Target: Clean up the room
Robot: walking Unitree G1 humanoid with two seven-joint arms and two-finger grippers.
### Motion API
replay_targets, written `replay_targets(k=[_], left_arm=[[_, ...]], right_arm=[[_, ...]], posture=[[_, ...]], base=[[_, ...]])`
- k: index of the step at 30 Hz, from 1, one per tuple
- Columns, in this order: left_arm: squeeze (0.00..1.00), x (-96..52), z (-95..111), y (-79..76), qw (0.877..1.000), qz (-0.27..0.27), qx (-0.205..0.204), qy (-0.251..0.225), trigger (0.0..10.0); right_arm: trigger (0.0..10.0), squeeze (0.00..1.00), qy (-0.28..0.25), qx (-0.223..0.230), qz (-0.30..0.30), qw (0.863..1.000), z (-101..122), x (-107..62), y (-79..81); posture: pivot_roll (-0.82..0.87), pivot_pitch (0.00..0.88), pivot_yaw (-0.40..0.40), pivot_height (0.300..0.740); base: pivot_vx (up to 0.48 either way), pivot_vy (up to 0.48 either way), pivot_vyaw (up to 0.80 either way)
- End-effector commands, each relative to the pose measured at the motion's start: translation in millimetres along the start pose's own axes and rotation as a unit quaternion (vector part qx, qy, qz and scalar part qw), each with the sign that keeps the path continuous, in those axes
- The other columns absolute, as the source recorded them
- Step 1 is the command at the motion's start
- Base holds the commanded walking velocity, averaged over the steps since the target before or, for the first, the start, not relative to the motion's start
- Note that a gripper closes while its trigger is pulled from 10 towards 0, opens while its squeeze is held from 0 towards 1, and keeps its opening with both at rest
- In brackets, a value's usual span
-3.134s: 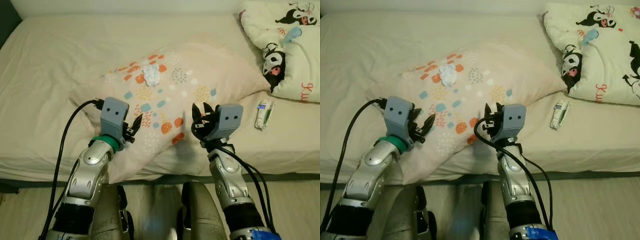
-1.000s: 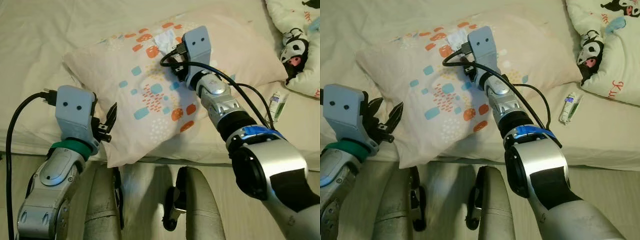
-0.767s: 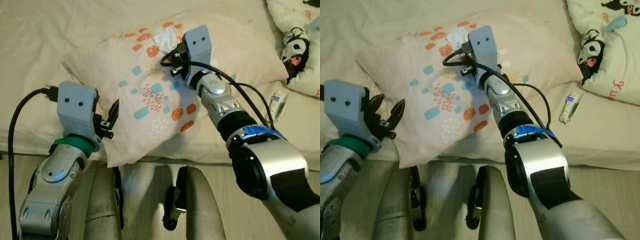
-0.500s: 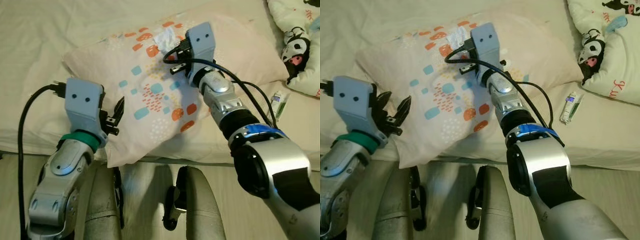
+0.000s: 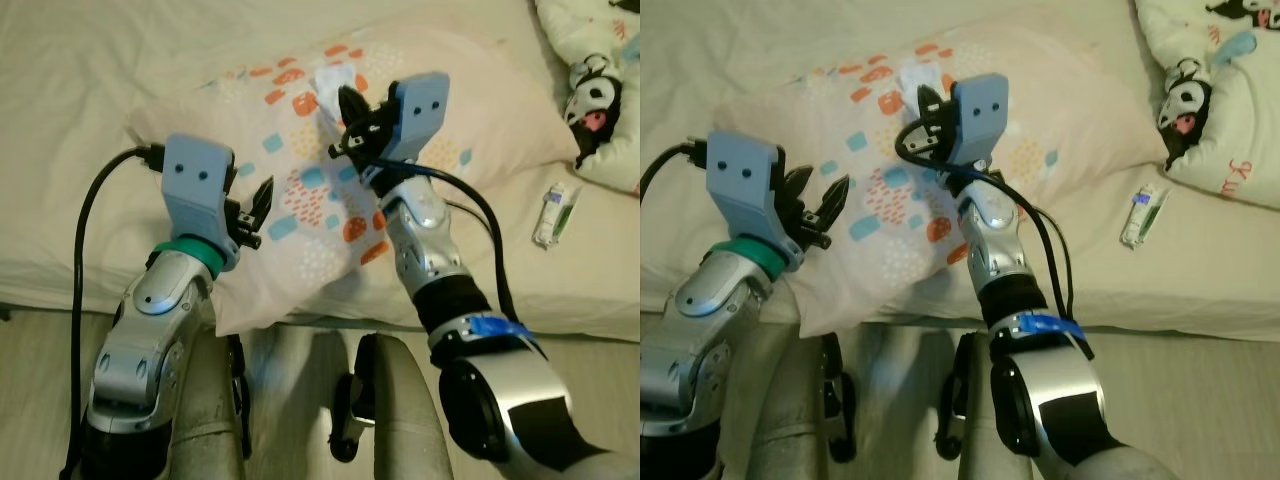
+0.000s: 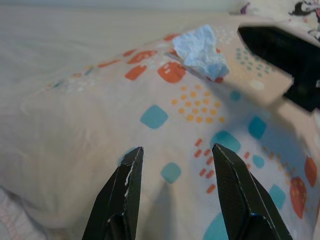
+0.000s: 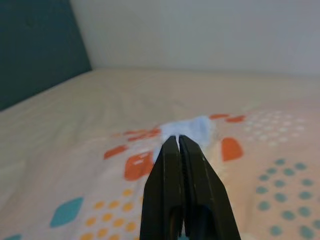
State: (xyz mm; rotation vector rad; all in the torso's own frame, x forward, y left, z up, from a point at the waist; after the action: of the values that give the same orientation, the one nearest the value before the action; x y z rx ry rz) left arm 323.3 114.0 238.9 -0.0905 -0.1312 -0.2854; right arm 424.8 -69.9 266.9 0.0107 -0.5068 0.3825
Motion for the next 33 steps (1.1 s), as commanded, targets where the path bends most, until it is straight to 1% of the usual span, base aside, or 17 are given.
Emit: replay_targets(k=[1, 3, 4, 5, 6, 8, 10, 13, 15, 19, 20, 22, 23, 30, 31, 32, 33], left_arm=[[0.00, 0.7, -4, -3.9, 1.000, -0.010, -0.005, 0.005, 10.0], [0.00, 0.7, -4, -3.9, 1.000, -0.010, -0.005, 0.005, 10.0], [0.00, 0.9, -3, -3.5, 1.000, -0.010, -0.004, 0.003, 10.0], [0.00, 0.9, -3, -3.5, 1.000, -0.010, -0.004, 0.003, 10.0], [0.00, -0.6, -2, -1.9, 1.000, -0.007, -0.002, 0.002, 10.0], [0.00, -9.1, -2, 5.3, 1.000, 0.007, 0.007, 0.005, 10.0], [0.00, -13.0, -2, 8.3, 1.000, 0.014, 0.010, 0.007, 10.0], [0.00, -17.0, -2, 11.1, 1.000, 0.020, 0.014, 0.009, 10.0], [0.00, -22.9, -1, 14.8, 0.999, 0.028, 0.020, 0.011, 10.0], [0.00, -30.3, 0, 18.8, 0.999, 0.038, 0.024, 0.014, 10.0], [0.00, -35.0, -1, 20.8, 0.999, 0.044, 0.027, 0.017, 10.0], [0.00, -38.0, 0, 21.8, 0.998, 0.047, 0.028, 0.019, 10.0], [0.00, -40.7, 0, 22.6, 0.998, 0.051, 0.030, 0.020, 10.0], [0.00, -50.8, 4, 26.8, 0.997, 0.069, 0.037, 0.021, 10.0], [0.00, -55.5, 4, 29.0, 0.996, 0.078, 0.039, 0.023, 10.0], [0.00, -55.5, 4, 29.0, 0.996, 0.078, 0.039, 0.023, 10.0], [0.00, -57.9, 4, 29.9, 0.996, 0.082, 0.039, 0.025, 10.0]], right_arm=[[10.0, 0.61, 0.030, 0.021, -0.018, 0.999, -11, -1.3, -12.6], [10.0, 0.61, 0.030, 0.021, -0.018, 0.999, -11, -1.3, -12.6], [10.0, 1.00, 0.050, 0.025, -0.026, 0.998, -14, 1.3, -20.4], [10.0, 1.00, 0.050, 0.025, -0.026, 0.998, -14, 1.3, -20.4], [10.0, 1.00, 0.067, 0.019, -0.031, 0.997, -15, 4.5, -26.6], [10.0, 1.00, 0.096, 0.022, -0.030, 0.995, -12, 12.7, -33.7], [10.0, 1.00, 0.105, 0.024, -0.025, 0.994, -11, 15.1, -33.8], [10.0, 1.00, 0.119, 0.017, -0.019, 0.993, -13, 16.0, -32.0], [10.0, 1.00, 0.141, 0.000, -0.004, 0.990, -18, 15.0, -27.2], [10.0, 1.00, 0.156, -0.020, 0.020, 0.987, -21, 15.5, -20.4], [10.0, 0.77, 0.161, -0.026, 0.034, 0.986, -22, 16.5, -16.1], [10.0, 0.77, 0.163, -0.028, 0.041, 0.985, -22, 17.4, -13.4], [10.0, 0.00, 0.165, -0.028, 0.048, 0.985, -22, 17.9, -10.5], [10.0, 0.00, 0.181, -0.048, 0.055, 0.981, -25, 19.3, -5.5], [7.1, 0.00, 0.186, -0.056, 0.048, 0.980, -26, 19.1, -7.8], [7.1, 0.00, 0.186, -0.056, 0.048, 0.980, -26, 19.1, -7.8], [4.4, 0.00, 0.187, -0.064, 0.044, 0.979, -25, 19.3, -9.6]], posture=[[0.15, 0.258, -0.028, 0.615], [0.15, 0.258, -0.028, 0.615], [0.16, 0.258, -0.029, 0.615], [0.16, 0.258, -0.029, 0.615], [0.19, 0.265, -0.032, 0.615], [0.22, 0.280, -0.036, 0.615], [0.24, 0.291, -0.037, 0.615], [0.26, 0.304, -0.039, 0.615], [0.29, 0.329, -0.041, 0.615], [0.31, 0.349, -0.045, 0.615], [0.33, 0.367, -0.048, 0.615], [0.34, 0.369, -0.049, 0.615], [0.35, 0.378, -0.053, 0.615], [0.39, 0.408, -0.067, 0.615], [0.40, 0.416, -0.071, 0.615], [0.40, 0.416, -0.071, 0.615], [0.41, 0.417, -0.072, 0.615]], base=[[0.000, 0.000, 0.00], [0.000, 0.000, 0.00], [0.000, 0.000, 0.00], [0.000, 0.000, 0.00], [0.000, 0.000, 0.00], [0.000, 0.000, 0.00], [0.000, 0.000, 0.00], [0.000, 0.000, 0.00], [0.000, 0.000, 0.00], [0.000, 0.000, 0.00], [0.000, 0.000, 0.00], [0.000, 0.000, 0.00], [0.000, 0.000, 0.00], [0.000, 0.000, 0.00], [0.000, 0.000, 0.00], [0.000, 0.000, 0.00], [0.000, 0.000, 0.00]])
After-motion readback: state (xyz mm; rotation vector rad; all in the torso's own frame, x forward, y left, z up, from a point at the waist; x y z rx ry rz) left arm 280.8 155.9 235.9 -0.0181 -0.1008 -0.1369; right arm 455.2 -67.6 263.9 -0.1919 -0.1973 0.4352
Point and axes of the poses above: a point about 5 cm out from each wrist's last joint towards the gripper, its own x axis pointing out of the wrist towards the gripper, its own z axis along the axis of the wrist's last joint, y = z × x, the point moved 4 cm from there along x, pointing out of the wrist towards the gripper, and after that the axes turned 9 degrees about -x, right-handed, at the moved point
